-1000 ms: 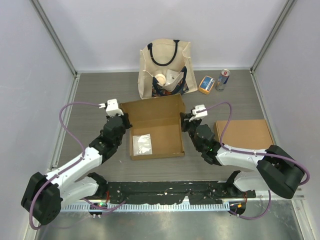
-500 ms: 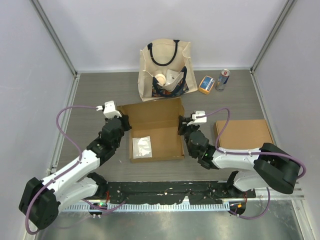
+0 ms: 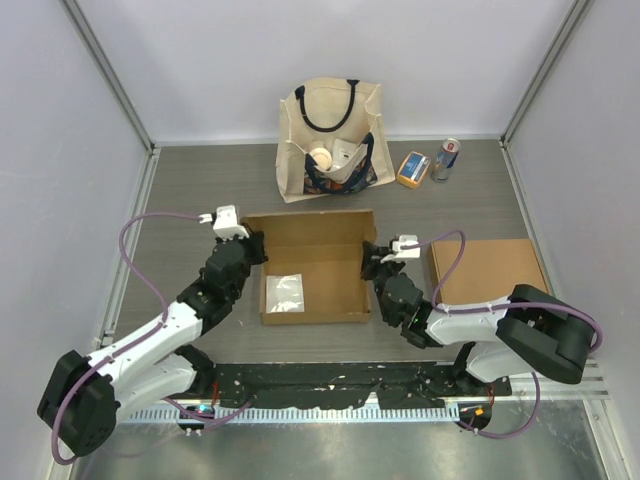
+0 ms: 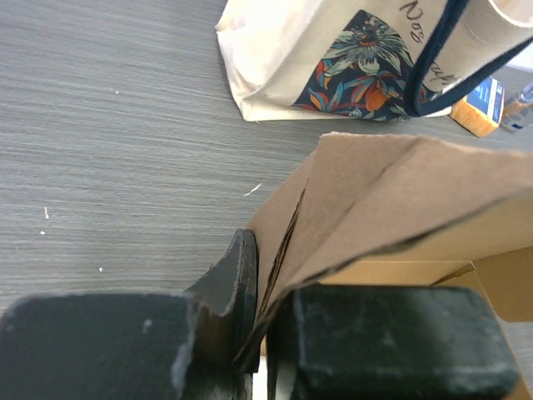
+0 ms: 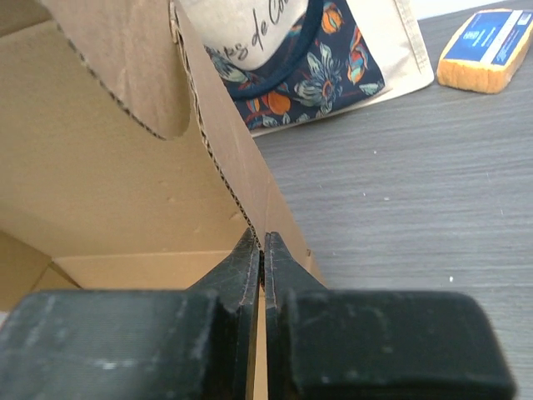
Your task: Fold the paper box
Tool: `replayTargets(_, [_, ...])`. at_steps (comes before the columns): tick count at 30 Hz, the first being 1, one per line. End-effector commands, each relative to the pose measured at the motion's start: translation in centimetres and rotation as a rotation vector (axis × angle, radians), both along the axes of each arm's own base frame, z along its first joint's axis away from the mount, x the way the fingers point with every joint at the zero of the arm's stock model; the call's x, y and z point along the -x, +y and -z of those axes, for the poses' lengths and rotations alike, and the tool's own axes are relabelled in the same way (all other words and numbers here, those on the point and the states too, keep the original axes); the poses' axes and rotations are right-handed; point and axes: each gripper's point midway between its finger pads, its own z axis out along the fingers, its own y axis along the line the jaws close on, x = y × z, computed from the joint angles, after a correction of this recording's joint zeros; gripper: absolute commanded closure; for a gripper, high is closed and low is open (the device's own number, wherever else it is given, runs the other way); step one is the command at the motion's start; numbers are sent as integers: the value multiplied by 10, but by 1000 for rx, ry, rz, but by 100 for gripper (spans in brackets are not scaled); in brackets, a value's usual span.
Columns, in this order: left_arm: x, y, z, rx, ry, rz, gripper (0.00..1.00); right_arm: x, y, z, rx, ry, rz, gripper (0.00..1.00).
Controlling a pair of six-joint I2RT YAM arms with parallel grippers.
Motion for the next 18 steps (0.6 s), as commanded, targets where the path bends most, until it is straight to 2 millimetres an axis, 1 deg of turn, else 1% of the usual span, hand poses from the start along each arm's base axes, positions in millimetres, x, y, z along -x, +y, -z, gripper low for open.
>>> replayTargets(1, [12,-31,-5,81,-58,145,100,16,7,15,-32,1,-91,99])
replayTargets(2, [14,-29,2,63,-53,149,100,18,6,24,-18,15,-93,99])
replayTargets(3, [15,-29,1,64,-63,151,100,21,8,24,-28,12,-99,99])
replayTargets(4, [17,-28,5,61,-60,153,100,23,7,27,-43,20,-99,99])
replayTargets(5, [18,-27,5,60,-62,155,100,24,8,22,-60,17,-91,99])
replayTargets(6, [20,-26,7,49,-58,156,100,29,11,25,-47,31,-95,99])
replayTargets(7, [22,-23,6,52,-64,146,100,29,16,18,-60,28,-96,99])
replayTargets(8, [23,-22,6,55,-66,147,100,31,19,16,-53,28,-102,99])
replayTargets(9, [25,-21,7,58,-73,147,100,30,19,16,-48,31,-83,99])
replayTargets(10, [27,-19,10,59,-73,144,100,32,24,11,-59,26,-82,99])
replayTargets(11, [27,-18,11,57,-74,140,100,31,25,10,-81,31,-70,99])
replayTargets(12, [27,-17,13,55,-71,136,100,29,20,14,-82,47,-31,99])
replayTargets(13, [28,-17,14,51,-66,138,100,29,25,8,-103,55,-31,99])
replayTargets(15, [29,-18,18,49,-55,146,100,30,31,7,-89,61,-49,99])
replayTargets(17, [31,-17,23,55,-47,144,100,33,31,21,-23,56,-49,99])
replayTargets(18, [32,-17,24,61,-52,146,100,35,32,16,-49,29,-60,99])
